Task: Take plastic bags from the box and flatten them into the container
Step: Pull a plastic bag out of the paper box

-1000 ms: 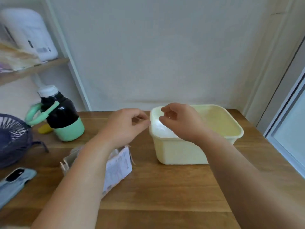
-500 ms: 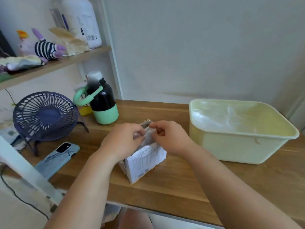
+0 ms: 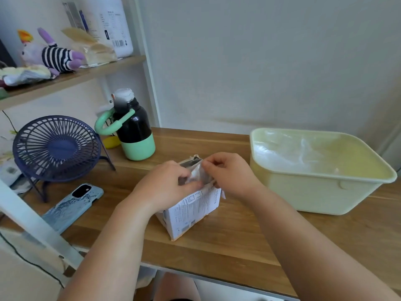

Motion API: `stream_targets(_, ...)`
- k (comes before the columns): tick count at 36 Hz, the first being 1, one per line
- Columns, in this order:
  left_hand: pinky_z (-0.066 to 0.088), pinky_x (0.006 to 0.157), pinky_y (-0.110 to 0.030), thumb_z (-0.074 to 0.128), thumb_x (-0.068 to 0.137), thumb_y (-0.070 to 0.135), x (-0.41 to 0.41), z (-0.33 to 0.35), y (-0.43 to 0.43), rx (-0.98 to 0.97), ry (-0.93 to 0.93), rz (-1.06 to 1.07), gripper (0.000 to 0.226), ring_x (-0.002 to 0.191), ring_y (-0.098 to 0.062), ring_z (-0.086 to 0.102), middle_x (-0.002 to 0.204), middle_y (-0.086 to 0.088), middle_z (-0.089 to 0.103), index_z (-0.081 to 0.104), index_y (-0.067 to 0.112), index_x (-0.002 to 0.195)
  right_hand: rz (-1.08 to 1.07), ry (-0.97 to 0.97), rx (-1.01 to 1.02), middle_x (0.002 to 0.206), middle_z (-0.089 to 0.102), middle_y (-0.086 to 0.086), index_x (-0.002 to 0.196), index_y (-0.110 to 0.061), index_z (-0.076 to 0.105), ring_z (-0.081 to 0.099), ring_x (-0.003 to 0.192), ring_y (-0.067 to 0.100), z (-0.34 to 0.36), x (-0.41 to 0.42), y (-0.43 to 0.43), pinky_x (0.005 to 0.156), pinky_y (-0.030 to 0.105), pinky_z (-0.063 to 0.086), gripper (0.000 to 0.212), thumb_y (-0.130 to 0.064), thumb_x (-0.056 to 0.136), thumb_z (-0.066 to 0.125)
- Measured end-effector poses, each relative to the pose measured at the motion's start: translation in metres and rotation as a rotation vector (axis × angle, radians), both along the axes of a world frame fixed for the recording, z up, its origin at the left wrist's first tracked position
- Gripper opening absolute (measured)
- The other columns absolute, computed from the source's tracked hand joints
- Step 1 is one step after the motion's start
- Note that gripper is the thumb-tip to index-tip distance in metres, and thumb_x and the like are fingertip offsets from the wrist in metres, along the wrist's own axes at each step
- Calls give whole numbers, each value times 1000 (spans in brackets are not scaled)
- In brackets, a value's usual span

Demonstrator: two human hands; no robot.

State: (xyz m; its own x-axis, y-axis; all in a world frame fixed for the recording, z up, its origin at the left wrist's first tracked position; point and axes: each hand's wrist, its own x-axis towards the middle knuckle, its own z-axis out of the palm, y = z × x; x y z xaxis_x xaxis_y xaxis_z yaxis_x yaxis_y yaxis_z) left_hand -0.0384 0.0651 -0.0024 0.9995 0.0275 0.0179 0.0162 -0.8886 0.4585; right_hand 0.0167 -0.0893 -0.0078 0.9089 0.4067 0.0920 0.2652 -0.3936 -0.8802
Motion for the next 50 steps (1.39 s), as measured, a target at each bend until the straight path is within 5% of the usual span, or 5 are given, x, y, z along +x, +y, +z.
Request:
stream_targets(9, 31, 58, -32, 54, 91, 48, 2, -6, 0, -9, -73, 55, 50, 60, -15, 40, 72, -2, 44, 41, 13, 58, -148, 331, 423, 79, 65, 2, 77, -15, 60, 61, 67, 16, 5, 6, -5, 55, 25, 46, 23, -19, 98, 49)
stream_targets(19, 32, 84, -30, 79, 73, 32, -2, -5, -14, 64, -641, 126, 18, 102, -10, 39, 107, 11, 40, 67, 24, 85, -56, 222, 110, 55, 47, -1, 64, -10, 53, 40, 44, 8, 6, 2, -2, 48, 21, 35, 38, -26, 98, 49)
stream_targets(44, 11, 109, -40, 64, 85, 53, -1, -6, -16, 178, -233, 220, 16, 139, -15, 9, 142, 12, 37, 66, 39, 77, -320, 345, 754, 65, 41, 6, 69, -17, 42, 40, 59, 20, 20, 17, -18, 54, 30, 32, 27, -13, 96, 44)
stream_targets(47, 7, 111, -40, 63, 81, 59, -3, -1, -18, 135, -240, 212, 21, 140, -11, 7, 145, 13, 34, 69, 39, 81, -386, 295, 808, 91, 65, 22, 85, 2, 57, 52, 112, 37, 29, 16, -24, 82, 40, 51, 28, -20, 98, 45)
stream_targets(50, 15, 108, -38, 63, 78, 61, -4, 7, -27, 16, -394, 182, 27, 136, -9, 17, 138, 11, 39, 68, 39, 92, -331, 261, 842, 77, 70, 5, 85, -7, 63, 66, 77, 20, 36, 13, -30, 80, 35, 51, 29, -25, 100, 46)
